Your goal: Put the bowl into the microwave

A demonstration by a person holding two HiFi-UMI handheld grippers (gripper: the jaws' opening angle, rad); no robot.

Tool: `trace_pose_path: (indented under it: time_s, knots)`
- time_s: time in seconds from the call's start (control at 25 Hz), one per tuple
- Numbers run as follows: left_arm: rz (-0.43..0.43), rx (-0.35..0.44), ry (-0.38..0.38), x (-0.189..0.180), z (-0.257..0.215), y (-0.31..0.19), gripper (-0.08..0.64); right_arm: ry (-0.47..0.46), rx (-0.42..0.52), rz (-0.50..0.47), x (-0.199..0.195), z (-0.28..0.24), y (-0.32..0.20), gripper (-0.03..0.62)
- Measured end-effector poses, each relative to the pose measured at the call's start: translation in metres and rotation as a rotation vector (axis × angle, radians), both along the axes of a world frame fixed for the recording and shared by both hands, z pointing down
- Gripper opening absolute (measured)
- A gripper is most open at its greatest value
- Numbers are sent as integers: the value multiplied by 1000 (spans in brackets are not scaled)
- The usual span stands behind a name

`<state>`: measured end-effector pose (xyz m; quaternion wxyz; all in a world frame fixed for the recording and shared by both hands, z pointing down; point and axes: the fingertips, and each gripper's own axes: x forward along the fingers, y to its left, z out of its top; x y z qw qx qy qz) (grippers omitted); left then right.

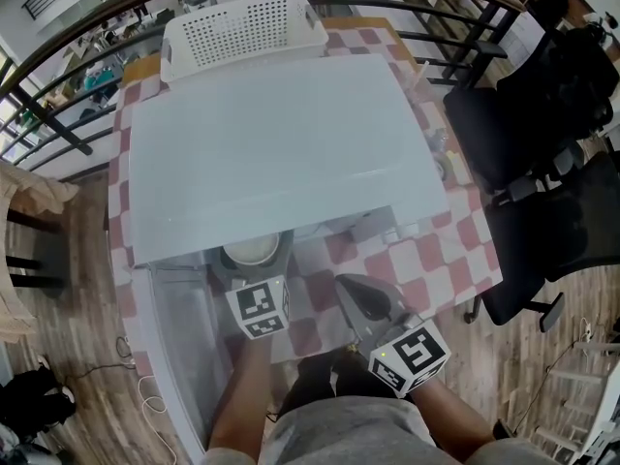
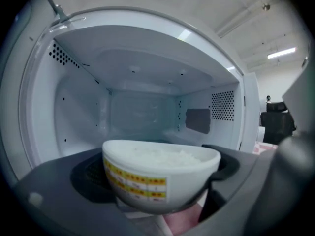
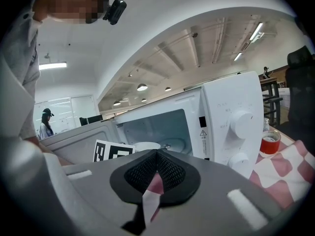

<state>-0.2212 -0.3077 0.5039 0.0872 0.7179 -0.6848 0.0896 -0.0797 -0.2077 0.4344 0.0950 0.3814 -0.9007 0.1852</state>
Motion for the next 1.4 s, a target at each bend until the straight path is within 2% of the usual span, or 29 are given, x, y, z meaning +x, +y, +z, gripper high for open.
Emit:
trace_pose_path:
  time_s: [0.52, 0.8, 0.92, 1.16, 1.4]
  knots:
    - [-43, -40, -52, -4, -4, -21, 537, 7, -15, 4, -3, 2, -6, 0]
    - [-21, -115, -188, 3, 14, -28, 537, 12, -14, 6, -3, 4, -8, 0]
    - [-29, -126, -221, 3, 17, -28, 537, 12, -15, 9, -2, 4, -8, 0]
    - [-44, -142, -249, 1, 19, -30, 537, 8, -12, 19, 0, 3, -9, 0]
    - [-51, -208, -211, -2, 24, -28, 538, 8, -8, 23, 4, 2, -7, 0]
